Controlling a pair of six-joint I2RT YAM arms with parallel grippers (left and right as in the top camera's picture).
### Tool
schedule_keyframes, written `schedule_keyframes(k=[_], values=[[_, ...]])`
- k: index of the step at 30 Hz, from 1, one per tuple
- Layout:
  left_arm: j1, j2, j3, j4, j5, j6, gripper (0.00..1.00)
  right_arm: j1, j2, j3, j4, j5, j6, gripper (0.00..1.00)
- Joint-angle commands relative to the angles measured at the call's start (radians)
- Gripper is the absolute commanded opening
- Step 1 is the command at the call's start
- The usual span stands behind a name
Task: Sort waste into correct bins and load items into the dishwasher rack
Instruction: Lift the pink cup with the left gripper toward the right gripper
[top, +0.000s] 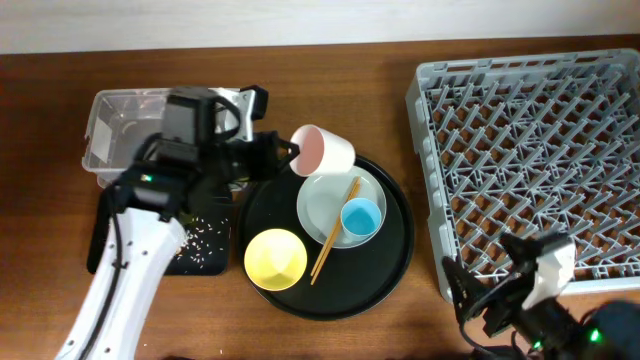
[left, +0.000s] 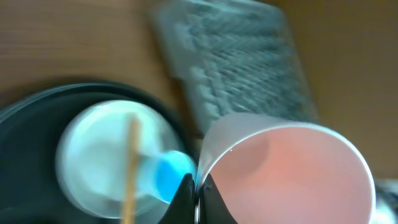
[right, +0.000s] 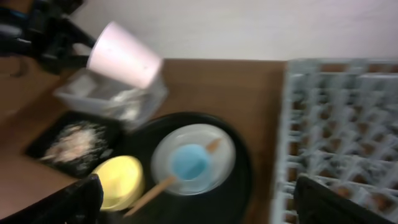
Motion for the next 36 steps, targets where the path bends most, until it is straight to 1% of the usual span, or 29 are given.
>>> schedule_keyframes(k=[1,2,3,5,8,11,14,16,18,23,28,36], values=[[0.088,0.006,0.007,0.027,0.598,0.204,0.00,0.004,0.108,0.106,0.000,-0.270,0.008,0.98],[0.102,0.006,0.007,0.024,0.641,0.214,0.00,0.004,0.127,0.111,0.000,-0.275,0.017,0.99],[0.111,0.006,0.007,0.022,0.660,0.214,0.00,0.004,0.143,0.110,-0.003,-0.280,0.058,0.99],[0.110,0.006,0.007,0.022,0.662,0.214,0.00,0.004,0.155,0.109,-0.004,-0.332,0.084,0.99],[0.093,0.006,0.007,0.020,0.666,0.218,0.00,0.004,0.178,0.109,0.009,-0.522,-0.012,0.99],[0.058,0.006,0.007,0.023,0.666,0.221,0.00,0.004,0.225,0.109,0.038,-0.670,-0.031,0.99],[0.024,0.006,0.007,0.023,0.675,0.224,0.00,0.004,0.282,0.109,0.038,-0.710,-0.060,0.99],[0.006,0.006,0.007,0.027,0.683,0.232,0.00,0.004,0.323,0.109,0.046,-0.786,-0.104,0.99],[-0.002,0.006,0.007,0.031,0.683,0.232,0.00,0.004,0.373,0.109,0.070,-0.860,-0.109,0.99],[-0.003,0.006,0.007,0.042,0.684,0.232,0.00,0.004,0.461,0.109,0.103,-0.863,-0.132,0.99],[-0.037,0.006,0.007,0.059,0.684,0.232,0.00,0.004,0.536,0.109,0.176,-0.937,-0.132,0.99],[-0.099,0.006,0.007,0.112,0.677,0.232,0.00,0.005,0.594,0.109,0.181,-0.941,-0.132,1.00]])
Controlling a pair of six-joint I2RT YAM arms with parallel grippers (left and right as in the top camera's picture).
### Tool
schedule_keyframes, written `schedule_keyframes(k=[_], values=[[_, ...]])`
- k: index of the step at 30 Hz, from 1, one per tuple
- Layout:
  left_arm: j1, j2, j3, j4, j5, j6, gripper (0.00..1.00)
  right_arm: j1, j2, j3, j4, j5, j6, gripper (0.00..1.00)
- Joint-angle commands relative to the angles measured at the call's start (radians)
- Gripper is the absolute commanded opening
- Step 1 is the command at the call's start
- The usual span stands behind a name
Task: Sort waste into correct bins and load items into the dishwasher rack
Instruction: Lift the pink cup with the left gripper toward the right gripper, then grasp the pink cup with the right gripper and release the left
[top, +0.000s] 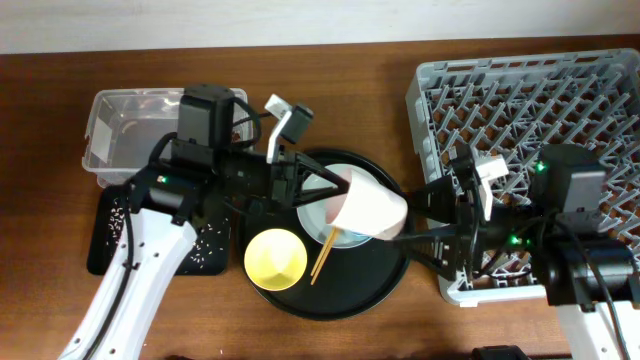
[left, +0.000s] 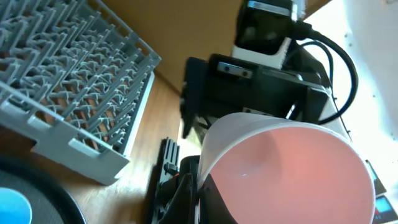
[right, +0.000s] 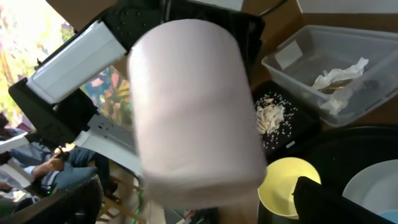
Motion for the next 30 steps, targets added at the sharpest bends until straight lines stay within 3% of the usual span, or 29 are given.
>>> schedule_keyframes(k=[1,6,10,16,23,30], values=[[-0.027,0.001,0.007,0.036,0.017,0.021,0.00,0.005,0.016,0.015,0.000,-0.039,-0.014,0.99],[-0.042,0.001,0.007,0.043,-0.031,0.021,0.00,0.051,0.016,0.015,0.018,-0.046,-0.015,0.93],[-0.042,0.001,0.007,0.056,-0.031,0.021,0.00,0.109,0.016,0.015,0.091,-0.046,-0.014,0.76],[-0.042,0.001,0.007,0.060,-0.031,0.021,0.00,0.141,0.017,0.015,0.125,-0.042,-0.014,0.64],[-0.042,0.001,0.007,0.038,-0.031,0.021,0.00,0.141,0.017,0.015,0.176,0.010,-0.006,0.58],[-0.043,0.001,0.007,-0.021,-0.031,0.021,0.00,0.141,0.017,0.015,0.349,0.011,0.127,0.53]])
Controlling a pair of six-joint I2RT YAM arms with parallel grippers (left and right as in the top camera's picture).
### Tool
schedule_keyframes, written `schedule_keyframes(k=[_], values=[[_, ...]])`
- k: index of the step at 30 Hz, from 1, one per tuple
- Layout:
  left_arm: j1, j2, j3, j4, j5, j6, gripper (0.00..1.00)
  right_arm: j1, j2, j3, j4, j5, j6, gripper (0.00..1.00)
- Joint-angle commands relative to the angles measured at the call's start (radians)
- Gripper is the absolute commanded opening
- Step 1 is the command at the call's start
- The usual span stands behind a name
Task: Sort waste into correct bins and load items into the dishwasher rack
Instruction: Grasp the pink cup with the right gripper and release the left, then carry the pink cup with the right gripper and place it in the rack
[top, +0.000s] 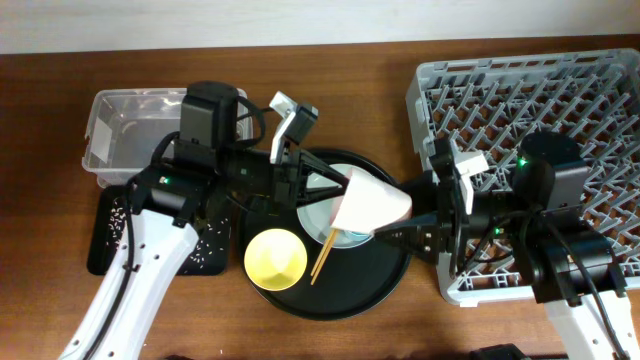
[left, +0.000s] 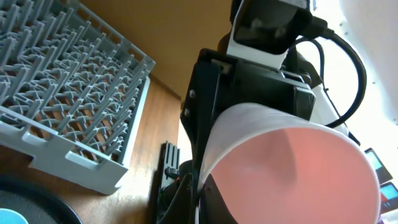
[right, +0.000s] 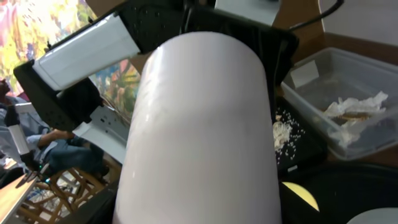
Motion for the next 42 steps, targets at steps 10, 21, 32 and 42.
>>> schedule_keyframes(k=[10,21,32,42], values=[[-0.021,0.001,-0.008,-0.058,-0.156,0.002,0.06,0.016,-0.004,0.022,0.098,0.056,0.061,0.54],[0.015,0.001,-0.008,-0.056,-0.765,0.002,0.79,0.015,0.038,0.022,0.140,0.253,0.180,0.54],[0.015,0.001,-0.008,-0.058,-0.937,0.002,0.99,0.014,0.172,0.061,-0.013,0.999,0.180,0.53],[0.015,0.001,-0.008,-0.058,-0.937,0.002,0.99,-0.021,0.494,0.484,-0.363,1.409,0.052,0.54]])
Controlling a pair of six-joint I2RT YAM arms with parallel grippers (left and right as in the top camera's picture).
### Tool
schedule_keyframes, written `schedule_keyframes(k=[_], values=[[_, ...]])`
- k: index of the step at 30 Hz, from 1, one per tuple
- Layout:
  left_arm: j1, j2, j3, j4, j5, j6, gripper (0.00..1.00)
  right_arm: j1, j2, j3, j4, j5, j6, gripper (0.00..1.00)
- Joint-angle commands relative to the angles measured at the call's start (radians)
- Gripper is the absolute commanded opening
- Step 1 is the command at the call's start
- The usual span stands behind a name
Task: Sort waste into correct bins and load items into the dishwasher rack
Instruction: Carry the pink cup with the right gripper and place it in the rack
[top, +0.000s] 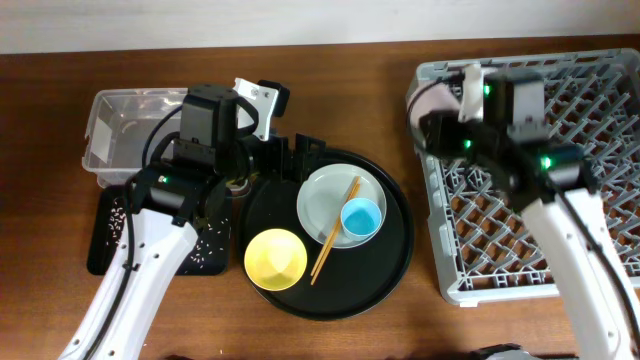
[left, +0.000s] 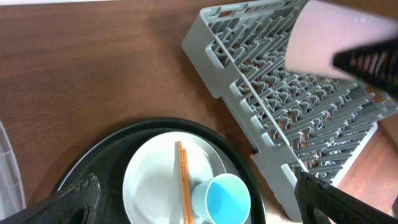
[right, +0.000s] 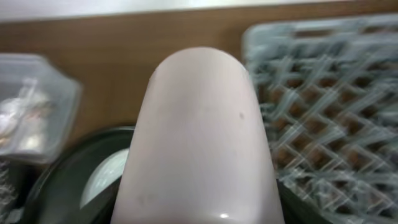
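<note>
My right gripper (top: 452, 100) is shut on a pale pink cup (top: 432, 100), which lies on its side above the far-left corner of the grey dishwasher rack (top: 520, 262). In the right wrist view the pink cup (right: 202, 137) fills most of the picture and hides the fingers. My left gripper (top: 298, 150) stands open and empty over the far-left rim of the round black tray (top: 400, 272). On the tray are a white plate (top: 320, 203), a blue cup (top: 361, 217), a wooden chopstick (top: 330, 245) and a yellow bowl (top: 275, 257).
A clear plastic bin (top: 125, 130) with scraps sits at the far left. In front of it lies a small black tray (top: 110, 245) strewn with white grains. The rack's grid of prongs (left: 292, 106) takes up the table's right side.
The pink cup has passed from my left gripper to my right one. It was over the tray's right side and is now over the rack's far-left corner. My left gripper has opened and drawn back.
My left gripper first held the pink cup above the tray's far edge while the right arm was low at the front right. Then the cup was over the tray's right side facing the open right gripper, which then closed round it. Now the right alone holds it.
</note>
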Motion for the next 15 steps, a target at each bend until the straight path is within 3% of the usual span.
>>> schedule_keyframes(k=[1,6,10,15], values=[[0.003,0.000,-0.009,0.002,-0.009,0.013,0.99,-0.042,0.120,0.142,-0.068,0.131,-0.042,0.54],[0.003,0.000,-0.009,0.002,-0.009,0.013,0.99,-0.131,0.241,0.174,-0.088,0.113,-0.042,0.54],[0.003,0.000,-0.009,0.002,-0.009,0.013,0.99,-0.193,0.327,0.174,-0.071,-0.040,-0.078,0.54],[0.003,0.000,-0.009,0.002,-0.009,0.013,0.99,-0.207,0.411,0.174,-0.056,-0.062,-0.095,0.53]])
